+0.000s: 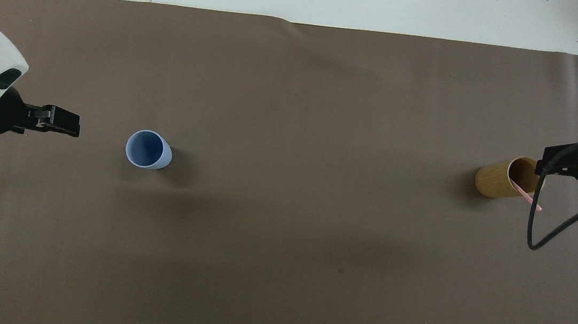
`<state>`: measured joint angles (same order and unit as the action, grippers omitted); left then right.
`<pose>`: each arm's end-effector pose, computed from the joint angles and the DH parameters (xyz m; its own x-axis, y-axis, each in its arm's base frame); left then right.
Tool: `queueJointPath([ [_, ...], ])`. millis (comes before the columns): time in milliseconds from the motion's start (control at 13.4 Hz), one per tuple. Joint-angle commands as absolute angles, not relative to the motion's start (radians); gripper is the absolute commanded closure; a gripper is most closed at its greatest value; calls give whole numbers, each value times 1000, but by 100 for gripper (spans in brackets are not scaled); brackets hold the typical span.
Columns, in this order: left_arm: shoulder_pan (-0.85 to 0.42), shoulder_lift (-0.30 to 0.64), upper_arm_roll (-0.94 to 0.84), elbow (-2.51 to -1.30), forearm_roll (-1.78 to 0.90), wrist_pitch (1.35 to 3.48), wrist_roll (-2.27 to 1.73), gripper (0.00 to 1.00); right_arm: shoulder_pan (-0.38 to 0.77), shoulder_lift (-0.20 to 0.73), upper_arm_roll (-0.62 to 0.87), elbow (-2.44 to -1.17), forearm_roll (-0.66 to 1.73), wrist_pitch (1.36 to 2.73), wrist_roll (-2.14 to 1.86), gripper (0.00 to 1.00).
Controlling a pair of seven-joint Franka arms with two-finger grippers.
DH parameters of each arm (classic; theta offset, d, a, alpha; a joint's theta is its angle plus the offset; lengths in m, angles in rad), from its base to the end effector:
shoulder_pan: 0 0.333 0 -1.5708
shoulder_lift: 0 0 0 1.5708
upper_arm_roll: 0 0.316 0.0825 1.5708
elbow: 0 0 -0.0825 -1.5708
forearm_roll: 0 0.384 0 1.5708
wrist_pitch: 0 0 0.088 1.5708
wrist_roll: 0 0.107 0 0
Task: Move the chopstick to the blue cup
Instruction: 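Reach the left gripper to the blue cup and grasp its rim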
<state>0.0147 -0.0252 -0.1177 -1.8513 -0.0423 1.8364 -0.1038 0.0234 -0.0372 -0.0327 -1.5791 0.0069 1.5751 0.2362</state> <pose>0.5527 -0.0611 0.5277 0.9999 0.0118 0.0059 0.0116 -0.9992 0.0388 0.5436 -0.0047 0.6414 0.9695 -0.2431 0.0304 -0.2427 -0.9700 -0.0157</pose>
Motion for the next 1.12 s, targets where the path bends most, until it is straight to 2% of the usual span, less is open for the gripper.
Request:
queueJointPath([
  [0,-43,14,-110,-1907,-52,1926,-233,0,29,0,-34,-1529,20,1558,248,0],
  [374,-83,70,-110,-2072,-52,2127,-244,0,26,-5,-35,-1539,21,1560,244,0],
  [598,-89,104,-112,-2088,-52,2175,-241,0,25,-5,-35,-1539,21,1560,244,0],
  [672,-103,118,-110,-2088,-52,2192,-244,21,25,-5,-35,-1539,21,1559,244,0],
  [747,-107,121,-110,-2088,-52,2192,-242,65,25,-5,-35,-1539,21,1559,244,0],
  [822,-104,121,-110,-2088,-52,2192,-227,100,25,-5,-35,-1539,21,1559,244,0],
  [1046,-104,127,-110,-2075,-52,2187,-186,100,25,-5,-35,-1539,21,1560,242,0],
])
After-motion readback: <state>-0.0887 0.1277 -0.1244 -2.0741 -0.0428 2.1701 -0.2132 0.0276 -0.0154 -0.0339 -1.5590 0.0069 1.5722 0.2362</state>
